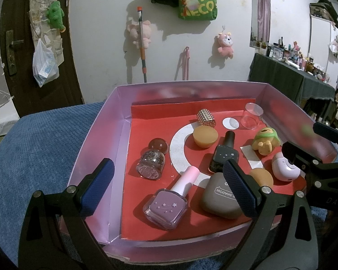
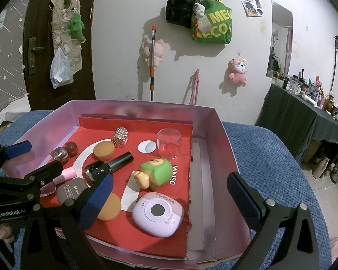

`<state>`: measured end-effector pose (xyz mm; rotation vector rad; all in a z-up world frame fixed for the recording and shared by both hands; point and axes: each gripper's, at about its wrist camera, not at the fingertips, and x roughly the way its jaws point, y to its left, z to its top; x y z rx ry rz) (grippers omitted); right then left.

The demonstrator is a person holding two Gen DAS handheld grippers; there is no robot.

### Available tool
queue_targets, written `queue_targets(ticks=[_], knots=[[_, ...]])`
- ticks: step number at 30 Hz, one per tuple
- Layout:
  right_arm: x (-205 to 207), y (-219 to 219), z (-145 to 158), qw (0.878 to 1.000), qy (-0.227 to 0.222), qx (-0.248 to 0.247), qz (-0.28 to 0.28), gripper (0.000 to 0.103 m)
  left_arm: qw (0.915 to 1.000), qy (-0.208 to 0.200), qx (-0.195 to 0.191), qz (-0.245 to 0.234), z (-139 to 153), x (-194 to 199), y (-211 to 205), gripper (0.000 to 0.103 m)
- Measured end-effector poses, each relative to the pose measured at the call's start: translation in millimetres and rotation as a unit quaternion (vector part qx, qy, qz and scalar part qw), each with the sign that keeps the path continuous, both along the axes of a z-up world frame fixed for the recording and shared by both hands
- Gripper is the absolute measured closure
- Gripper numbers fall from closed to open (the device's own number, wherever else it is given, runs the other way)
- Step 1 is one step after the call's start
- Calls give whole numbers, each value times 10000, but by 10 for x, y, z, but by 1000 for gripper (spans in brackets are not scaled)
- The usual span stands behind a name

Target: Organize rigid objects

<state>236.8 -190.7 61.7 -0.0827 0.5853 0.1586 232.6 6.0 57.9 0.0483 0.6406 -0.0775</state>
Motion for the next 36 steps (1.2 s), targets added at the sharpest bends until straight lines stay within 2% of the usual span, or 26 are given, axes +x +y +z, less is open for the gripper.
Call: queue_targets(ticks=[7, 10, 13, 18, 22, 24, 30, 31, 36], knots=[[-142, -47, 59, 9998, -90, 168, -24, 0, 10000, 2, -17, -41, 86, -202, -35, 4], [-329, -82, 193, 9995, -167, 271, 9, 0, 9998, -34, -216, -12, 172, -395, -2, 4], [-570, -105, 271, 9996, -136, 257, 46, 0, 9993, 99, -370, 24, 185, -583, 38, 4], [-902, -134, 114, 9989, 395, 251, 69, 0, 9989, 445, -18, 112, 47, -824, -9, 4], [-972, -89, -146, 9940, 1090, 13, 8, 0, 9960, 876, 102, 137, -135, -920, -93, 4], [-989, -69, -239, 9919, 1270, -56, -14, 0, 9951, 967, 127, 180, -197, -942, -111, 4], [-1001, -129, -432, 9867, 1590, -147, -318, 0, 9901, 1372, 119, 267, -342, -939, -131, 4], [-996, -145, -466, 9848, 1703, -109, -331, 0, 9895, 1405, 146, 295, -358, -950, -139, 4], [-1057, -222, -469, 9846, 1697, 14, -415, 0, 9886, 1435, 46, 445, -397, -985, -101, 1]])
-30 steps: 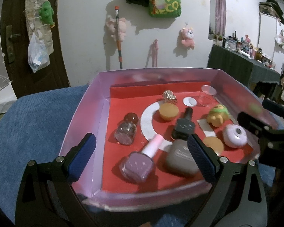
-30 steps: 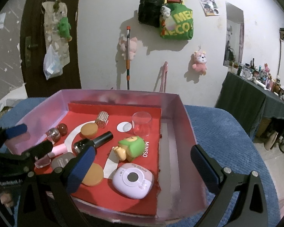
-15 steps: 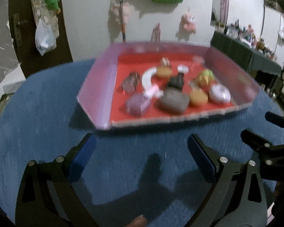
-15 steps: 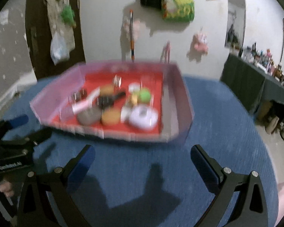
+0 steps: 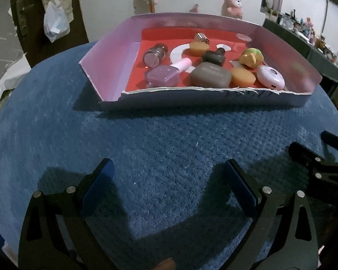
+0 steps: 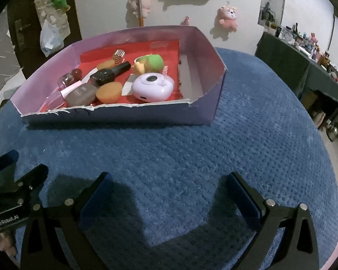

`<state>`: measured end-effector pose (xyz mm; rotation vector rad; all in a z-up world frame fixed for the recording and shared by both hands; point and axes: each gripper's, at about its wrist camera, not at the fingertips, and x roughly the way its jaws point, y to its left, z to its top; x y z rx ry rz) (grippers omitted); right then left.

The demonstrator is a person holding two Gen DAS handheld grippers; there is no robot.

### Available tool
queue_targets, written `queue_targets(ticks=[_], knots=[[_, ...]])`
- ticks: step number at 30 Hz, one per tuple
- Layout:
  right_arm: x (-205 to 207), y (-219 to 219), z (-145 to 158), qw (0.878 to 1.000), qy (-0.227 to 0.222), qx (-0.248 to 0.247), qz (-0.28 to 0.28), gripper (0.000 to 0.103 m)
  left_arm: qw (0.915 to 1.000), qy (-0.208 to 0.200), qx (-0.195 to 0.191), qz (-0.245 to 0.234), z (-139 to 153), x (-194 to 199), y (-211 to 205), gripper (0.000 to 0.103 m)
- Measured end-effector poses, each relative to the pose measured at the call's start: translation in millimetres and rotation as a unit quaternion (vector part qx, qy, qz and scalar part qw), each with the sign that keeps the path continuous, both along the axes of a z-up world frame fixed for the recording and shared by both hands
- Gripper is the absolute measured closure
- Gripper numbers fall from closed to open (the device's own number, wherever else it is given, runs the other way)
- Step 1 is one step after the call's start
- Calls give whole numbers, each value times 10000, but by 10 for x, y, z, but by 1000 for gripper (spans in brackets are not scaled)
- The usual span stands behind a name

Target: Organize rigid objects

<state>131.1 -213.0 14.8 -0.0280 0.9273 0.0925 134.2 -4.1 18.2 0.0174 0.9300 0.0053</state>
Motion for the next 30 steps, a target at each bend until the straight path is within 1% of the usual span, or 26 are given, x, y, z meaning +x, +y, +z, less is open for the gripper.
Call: queue_targets(ticks=[4, 30], knots=[[-24, 0, 7, 10000, -8, -45, -11, 0, 10000, 14, -68, 39, -11, 12, 39, 0], [18, 17, 25, 10000, 4, -70, 5, 0, 10000, 2, -65, 15, -11, 26, 46, 0]])
